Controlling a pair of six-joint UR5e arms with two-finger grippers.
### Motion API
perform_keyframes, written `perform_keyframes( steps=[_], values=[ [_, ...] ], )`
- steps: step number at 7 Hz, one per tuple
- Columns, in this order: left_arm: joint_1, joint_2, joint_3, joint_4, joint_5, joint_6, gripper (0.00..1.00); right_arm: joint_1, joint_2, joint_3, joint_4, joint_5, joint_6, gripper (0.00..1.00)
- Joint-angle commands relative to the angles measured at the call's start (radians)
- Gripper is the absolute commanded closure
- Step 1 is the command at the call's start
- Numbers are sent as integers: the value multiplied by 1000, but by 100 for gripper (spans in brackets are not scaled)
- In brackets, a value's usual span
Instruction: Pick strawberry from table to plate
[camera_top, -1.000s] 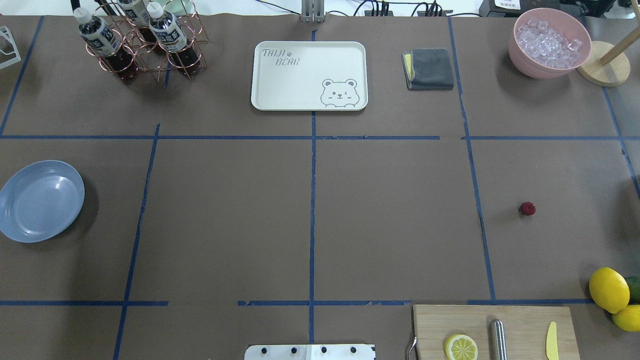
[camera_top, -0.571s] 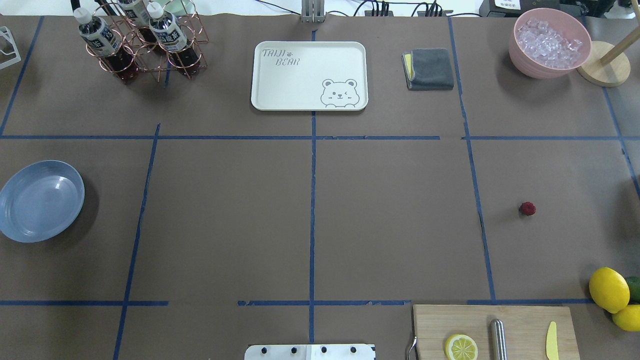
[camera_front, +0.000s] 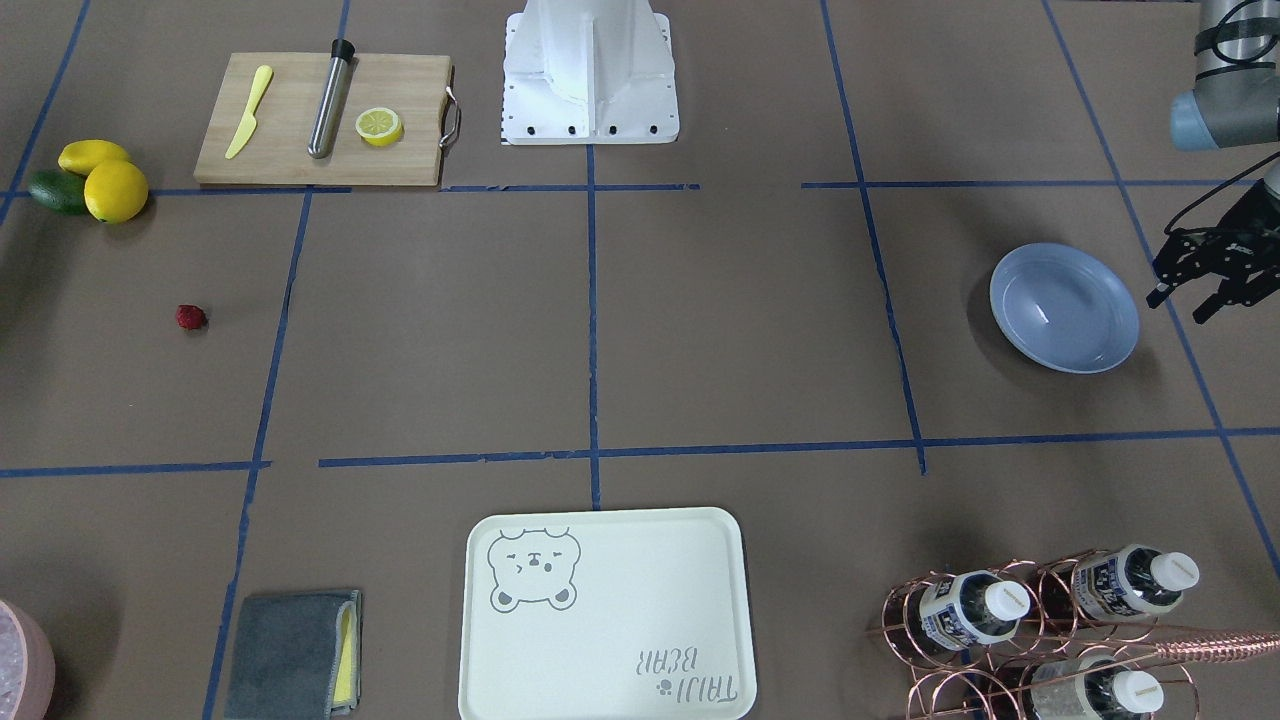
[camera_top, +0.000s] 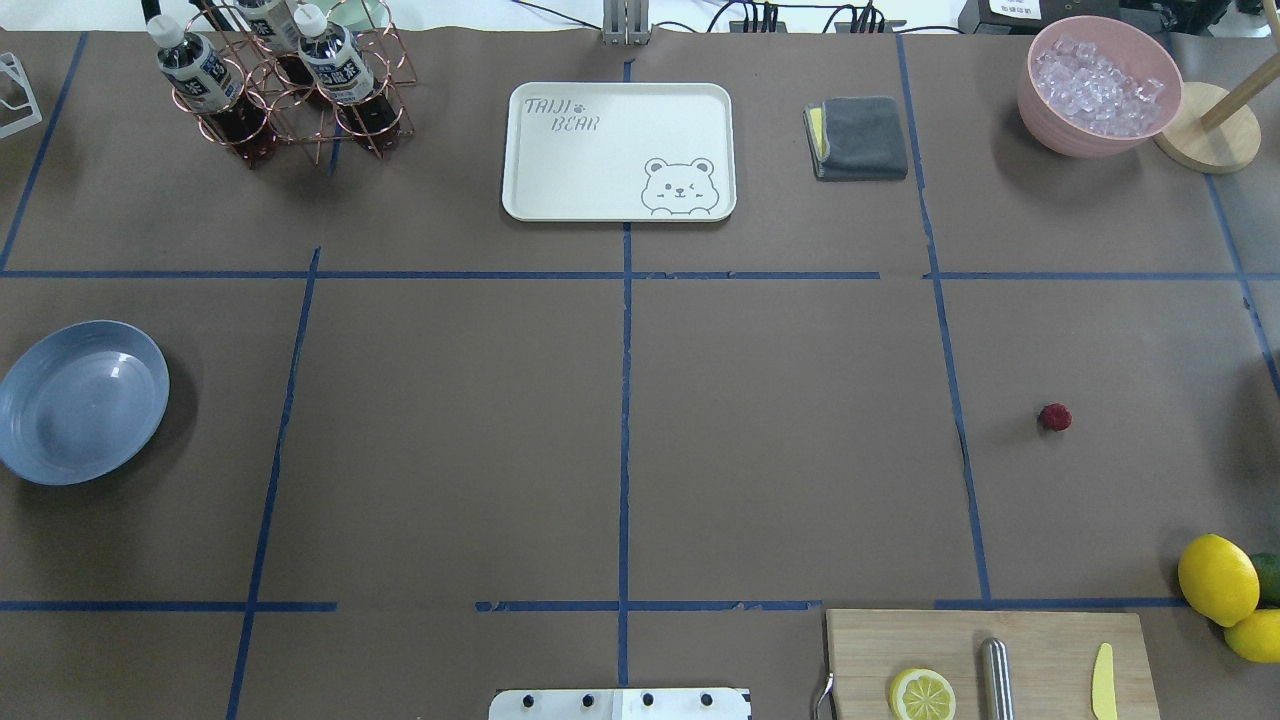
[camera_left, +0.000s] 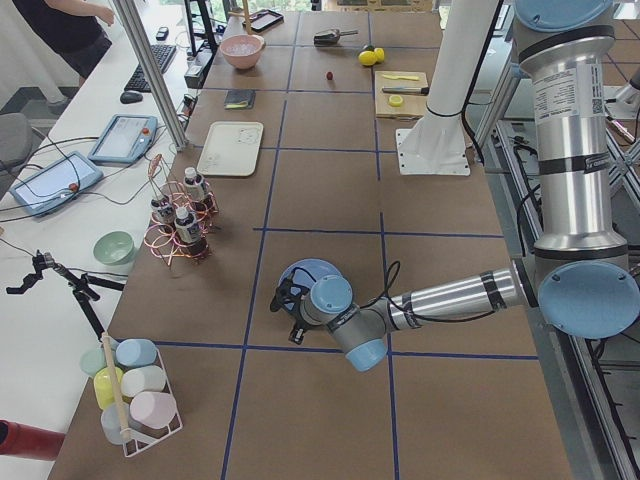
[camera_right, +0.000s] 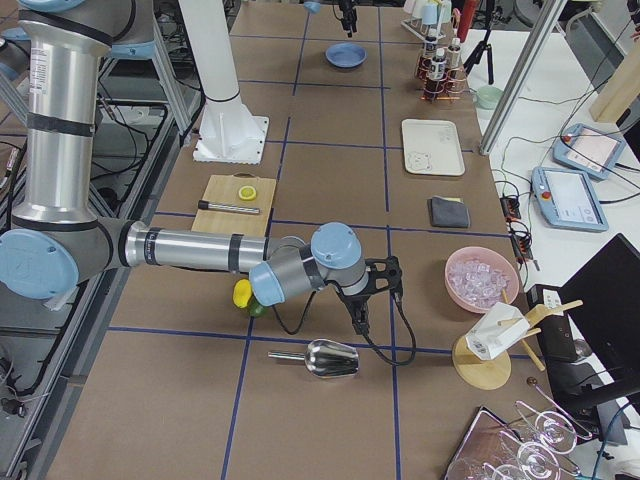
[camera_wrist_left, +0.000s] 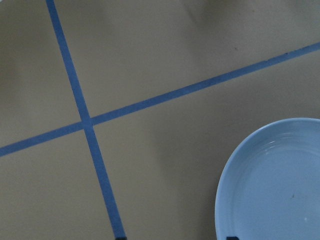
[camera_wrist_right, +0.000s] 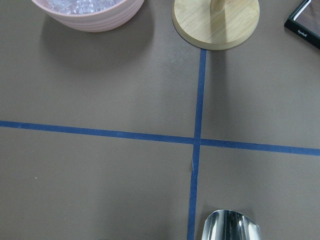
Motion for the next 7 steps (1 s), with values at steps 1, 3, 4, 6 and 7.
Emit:
perform_keyframes(
  steps=[1, 3, 4, 6, 7],
  values=[
    [49, -2, 3, -8, 4, -27, 32, 0, 0, -1, 1, -2, 1, 0],
    [65, -2, 3, -8, 2, -32, 52, 0, 0, -1, 1, -2, 1, 0],
    [84, -5, 3, -8, 4, -65, 62, 0, 0, -1, 1, -2, 1, 0],
    [98, -5, 0, -9, 4, -67, 81, 0, 0, -1, 3, -3, 1, 0],
    [98, -8, -19, -9, -2, -73, 100, 0, 0, -1, 3, -3, 1, 0]
  ],
)
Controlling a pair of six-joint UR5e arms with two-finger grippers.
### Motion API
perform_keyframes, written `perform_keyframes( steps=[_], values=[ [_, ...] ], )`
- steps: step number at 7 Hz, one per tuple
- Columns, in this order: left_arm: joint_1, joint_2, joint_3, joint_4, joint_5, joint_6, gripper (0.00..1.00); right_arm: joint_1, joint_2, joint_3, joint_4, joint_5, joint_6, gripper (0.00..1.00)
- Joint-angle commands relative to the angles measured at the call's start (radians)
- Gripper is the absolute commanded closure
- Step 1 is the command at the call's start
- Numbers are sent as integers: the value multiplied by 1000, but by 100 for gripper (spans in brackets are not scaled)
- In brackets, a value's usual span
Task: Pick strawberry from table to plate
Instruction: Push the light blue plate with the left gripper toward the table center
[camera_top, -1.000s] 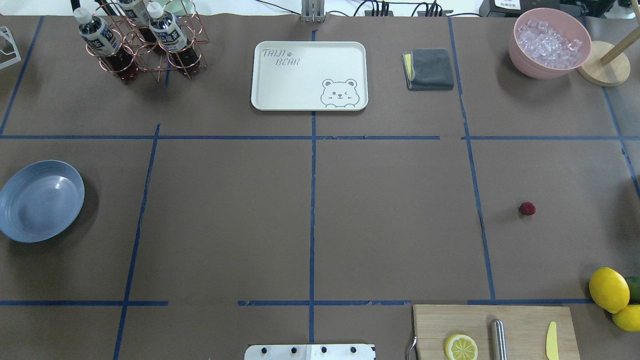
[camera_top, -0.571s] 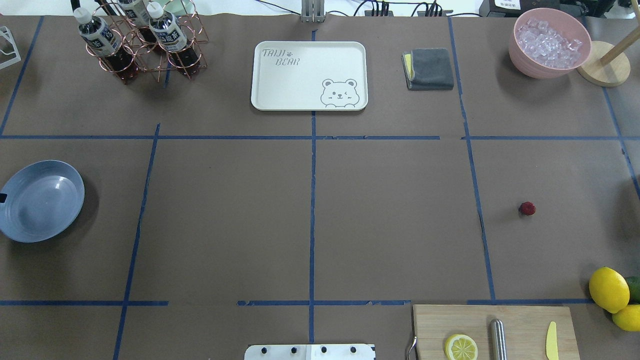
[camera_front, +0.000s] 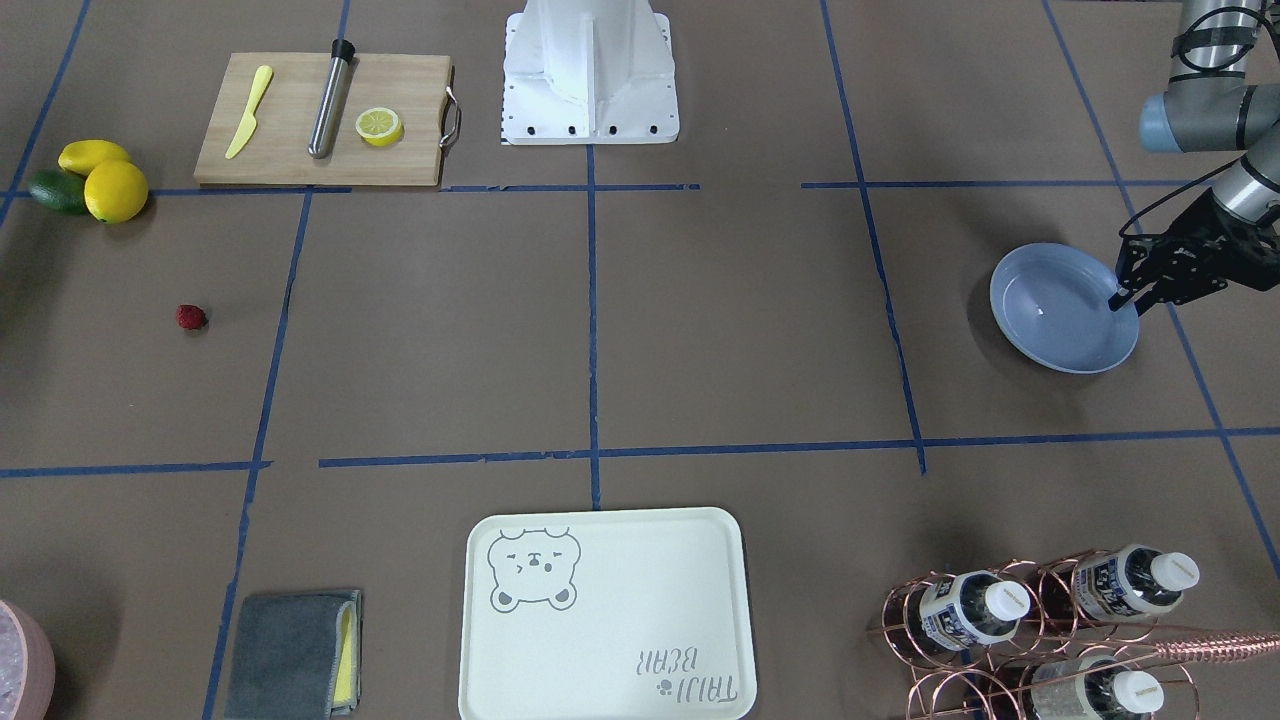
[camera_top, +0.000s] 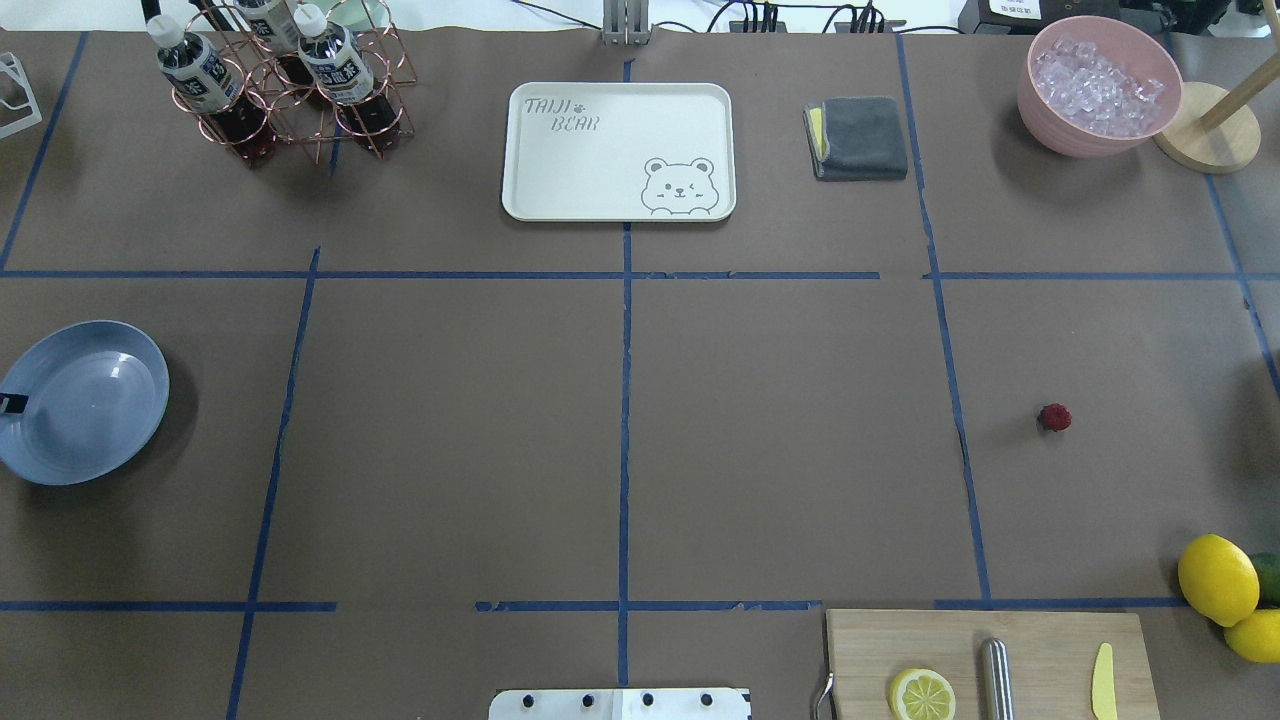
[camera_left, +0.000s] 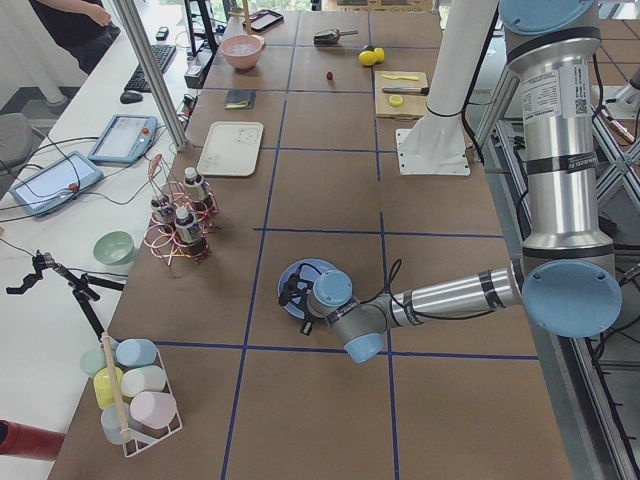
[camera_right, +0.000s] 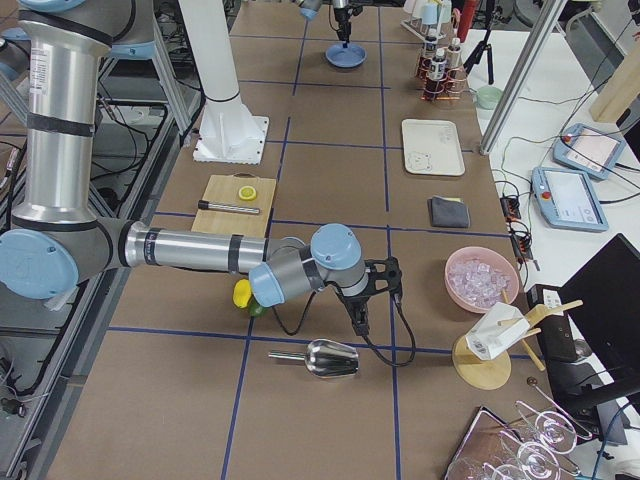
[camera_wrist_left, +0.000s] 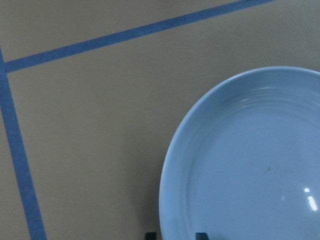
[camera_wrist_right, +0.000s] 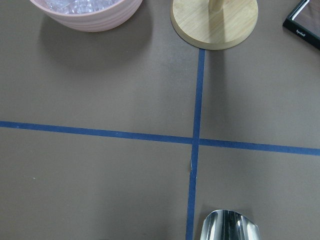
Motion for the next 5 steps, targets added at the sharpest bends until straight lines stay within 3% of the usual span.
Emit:
perform_keyframes(
  steps=[1, 2, 4, 5],
  values=[
    [1, -4, -93, 15, -25, -47, 100, 0, -2, 0, 0, 0, 0, 0],
    [3, -11, -173, 36, -69, -180, 100, 2, -2, 0, -1, 1, 0, 0],
    [68, -40, -338, 128, -63, -306, 100, 2, -11, 1, -1, 1, 0, 0],
    [125, -119, -386, 200, -54, -407, 100, 2, -15, 2, 0, 3, 0, 0]
  ],
)
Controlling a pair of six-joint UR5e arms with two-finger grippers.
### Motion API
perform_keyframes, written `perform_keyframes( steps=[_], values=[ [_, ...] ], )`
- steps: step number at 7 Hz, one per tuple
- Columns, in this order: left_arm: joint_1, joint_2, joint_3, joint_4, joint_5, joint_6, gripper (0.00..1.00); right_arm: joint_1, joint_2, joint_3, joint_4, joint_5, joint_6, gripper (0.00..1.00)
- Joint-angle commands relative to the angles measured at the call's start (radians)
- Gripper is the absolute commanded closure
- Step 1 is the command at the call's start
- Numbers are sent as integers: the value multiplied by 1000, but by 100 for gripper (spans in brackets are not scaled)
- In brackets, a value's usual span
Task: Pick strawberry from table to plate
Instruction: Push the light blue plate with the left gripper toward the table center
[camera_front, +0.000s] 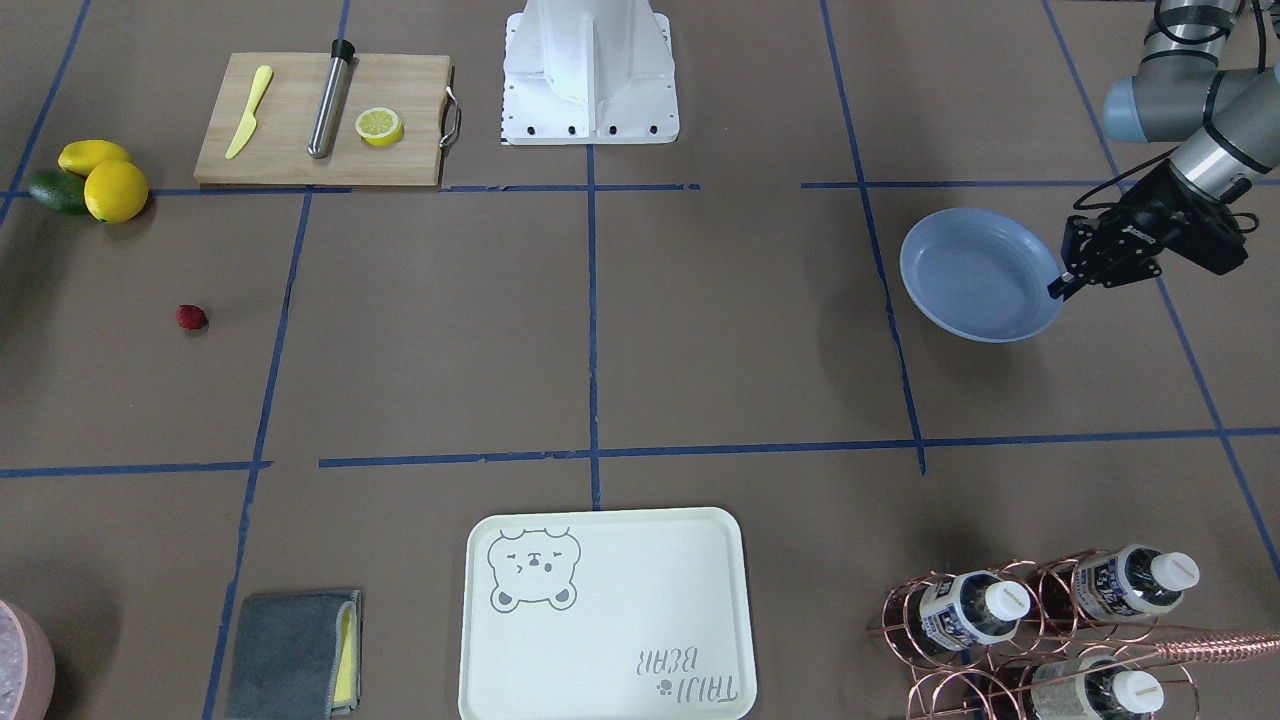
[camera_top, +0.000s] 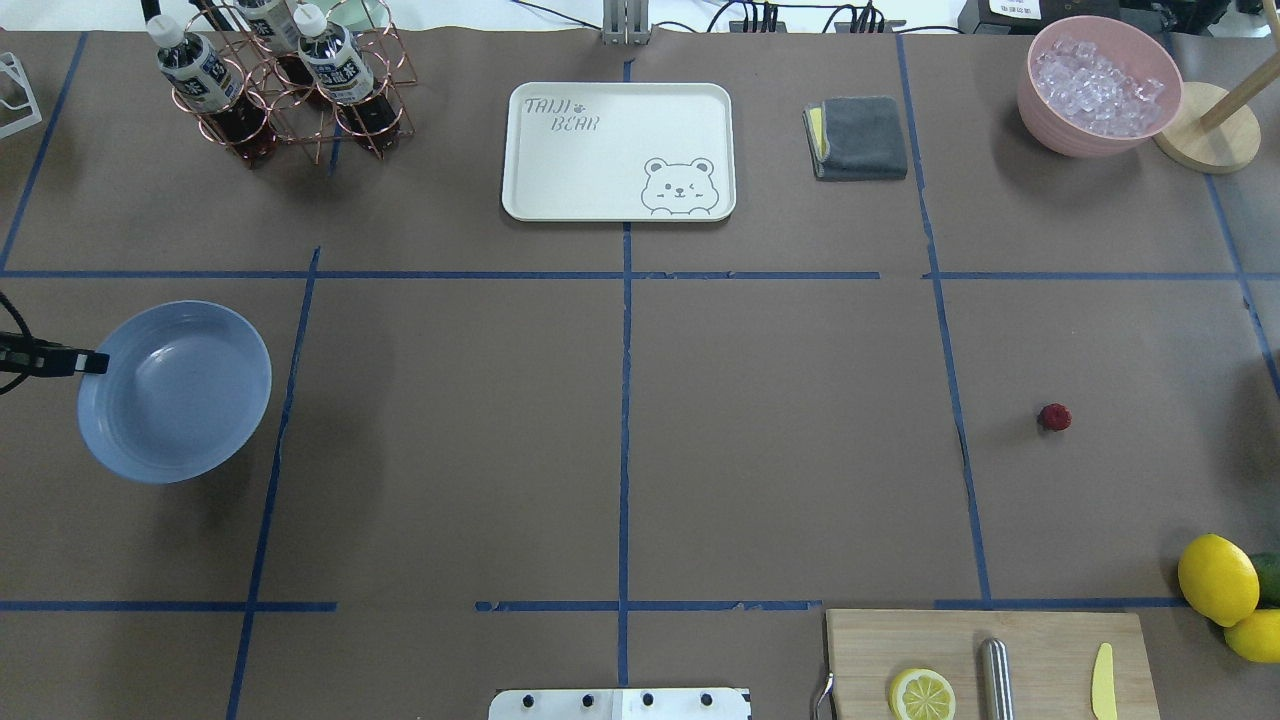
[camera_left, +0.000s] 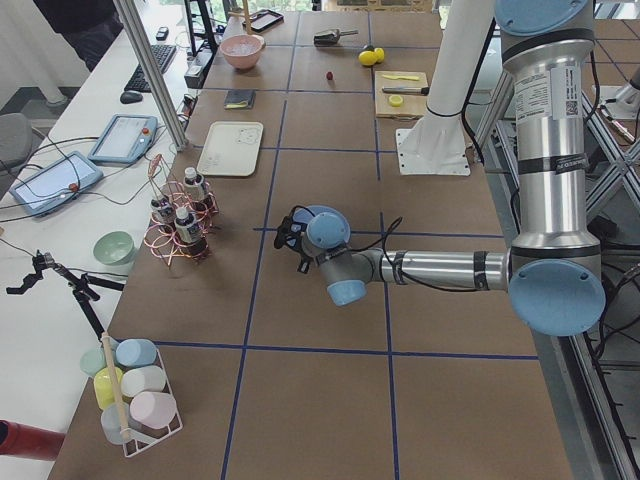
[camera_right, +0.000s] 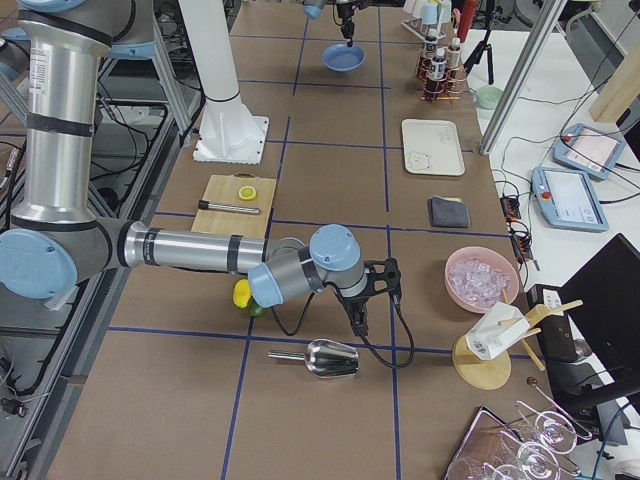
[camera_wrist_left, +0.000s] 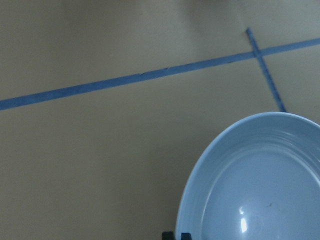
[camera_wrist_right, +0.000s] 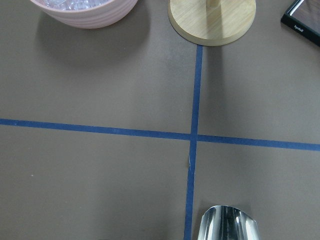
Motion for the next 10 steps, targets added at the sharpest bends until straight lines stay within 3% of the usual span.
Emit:
perform_keyframes(
  steps=[1, 2, 4, 6, 10],
  values=[
    [135, -149, -79, 85, 86, -157, 100, 0, -13, 1, 19, 1, 3, 0],
    [248, -275, -62, 144, 157, -241, 100, 0, -32, -1, 48, 1, 9, 0],
    [417, -531, -39, 441, 310, -355, 100, 0, -35, -1, 50, 3, 9, 0],
    [498, -595, 36, 456, 401, -366, 100, 0, -35, -1, 50, 3, 11, 0],
    [512, -606, 75, 453, 417, -363, 100, 0, -35, -1, 50, 1, 11, 0]
  ],
)
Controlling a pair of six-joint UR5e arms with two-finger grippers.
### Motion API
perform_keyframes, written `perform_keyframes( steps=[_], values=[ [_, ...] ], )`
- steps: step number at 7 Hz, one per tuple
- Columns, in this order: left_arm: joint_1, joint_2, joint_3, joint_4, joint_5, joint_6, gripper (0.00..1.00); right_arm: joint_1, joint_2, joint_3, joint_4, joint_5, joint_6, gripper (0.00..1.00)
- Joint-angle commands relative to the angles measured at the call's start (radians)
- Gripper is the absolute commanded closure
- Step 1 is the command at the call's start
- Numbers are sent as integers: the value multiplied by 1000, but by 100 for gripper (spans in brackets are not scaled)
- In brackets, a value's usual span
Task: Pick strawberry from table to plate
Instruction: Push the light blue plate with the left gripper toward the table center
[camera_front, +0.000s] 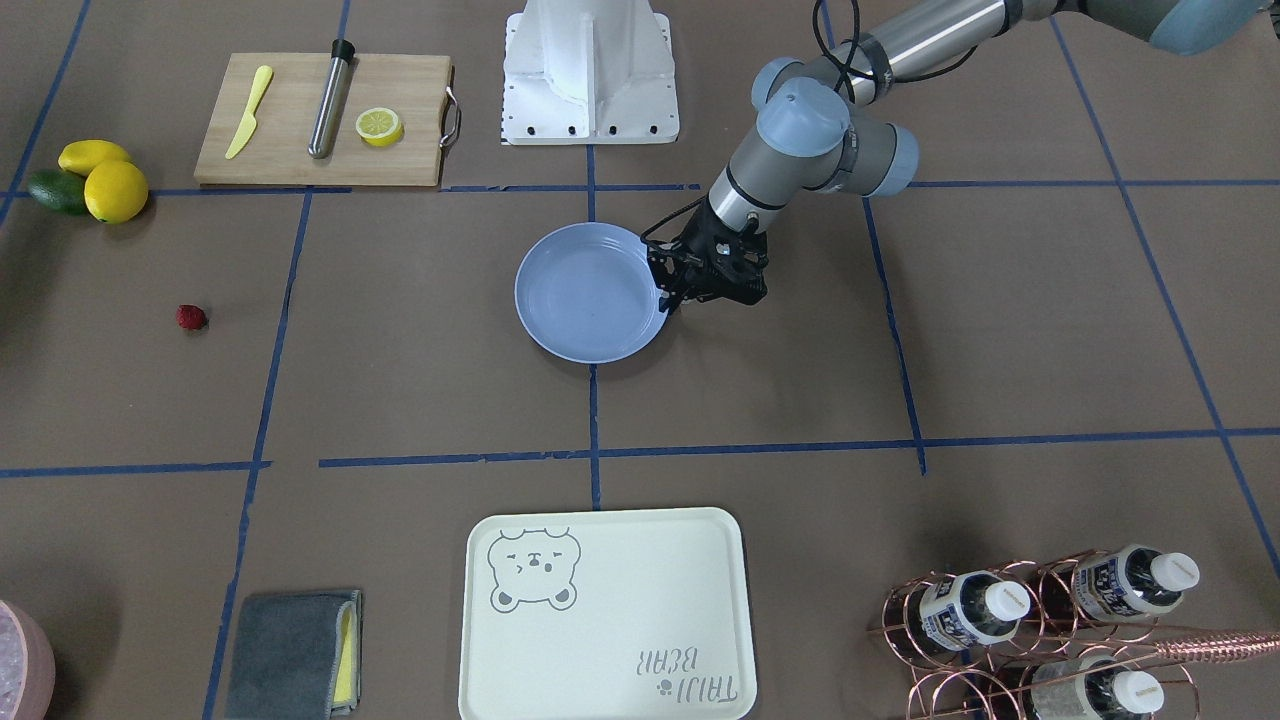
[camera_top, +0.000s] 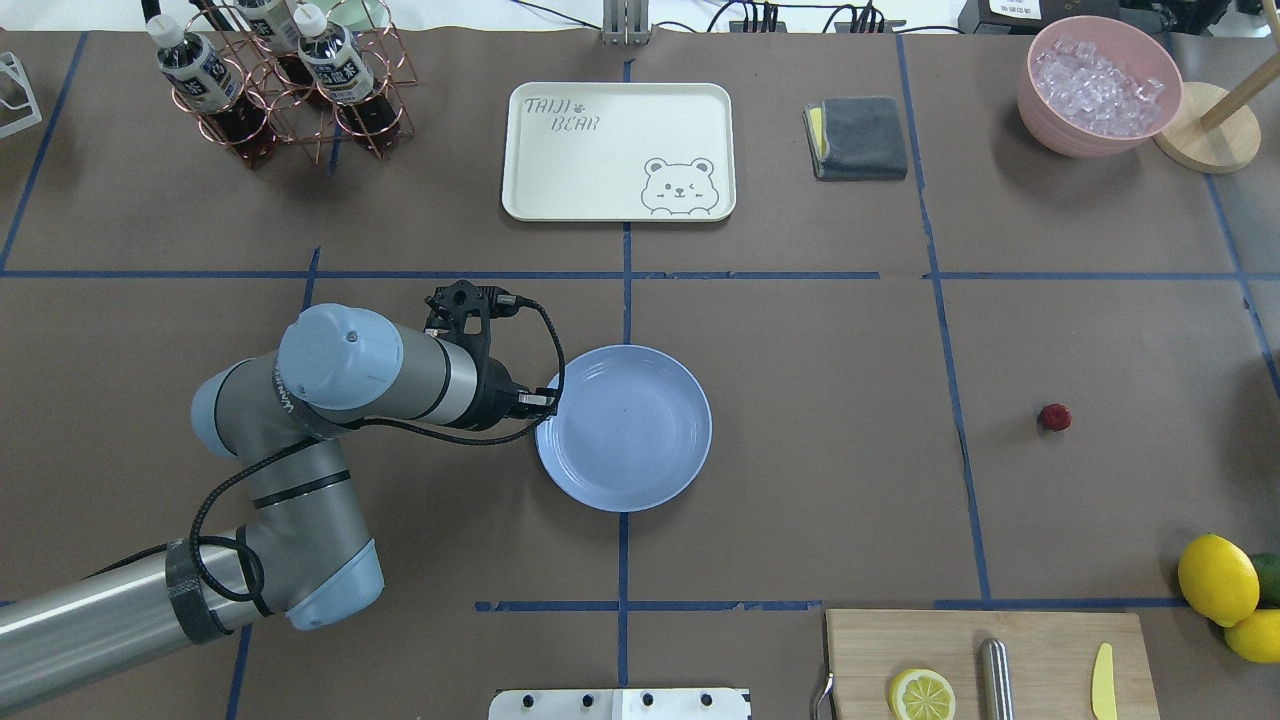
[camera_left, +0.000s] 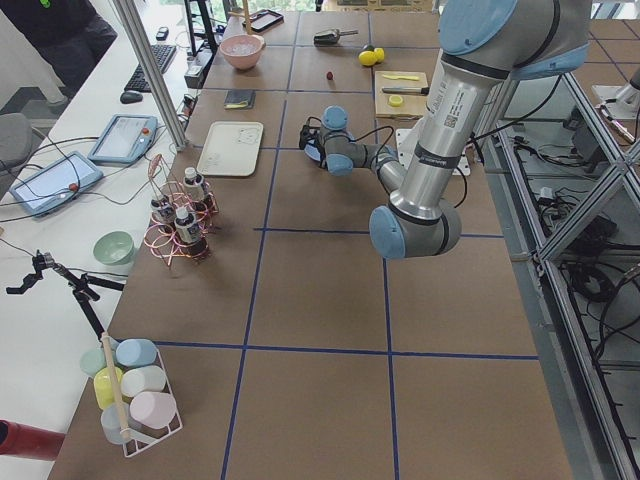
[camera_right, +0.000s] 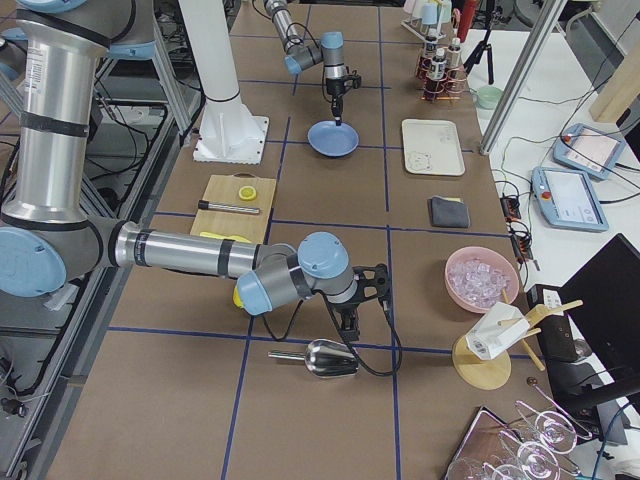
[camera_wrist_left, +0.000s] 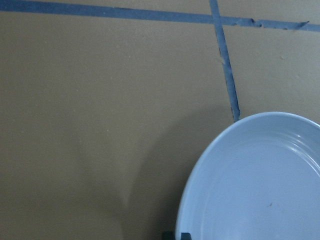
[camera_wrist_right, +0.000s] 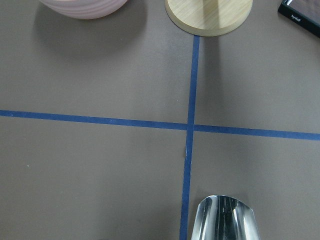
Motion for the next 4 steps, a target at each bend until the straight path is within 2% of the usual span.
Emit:
perform_keyframes(
  steps=[1, 2, 3, 4],
  values=[
    [1, -1, 4, 0, 1, 0, 100, 0, 0, 0, 0, 0, 0, 0],
    [3, -1, 4, -1, 1, 0, 100, 0, 0, 0, 0, 0, 0, 0],
    [4, -2, 4, -1, 1, 2, 88, 0, 0, 0, 0, 0, 0, 0],
    [11, -2, 3, -1, 1, 2, 64, 0, 0, 0, 0, 0, 0, 0]
  ],
)
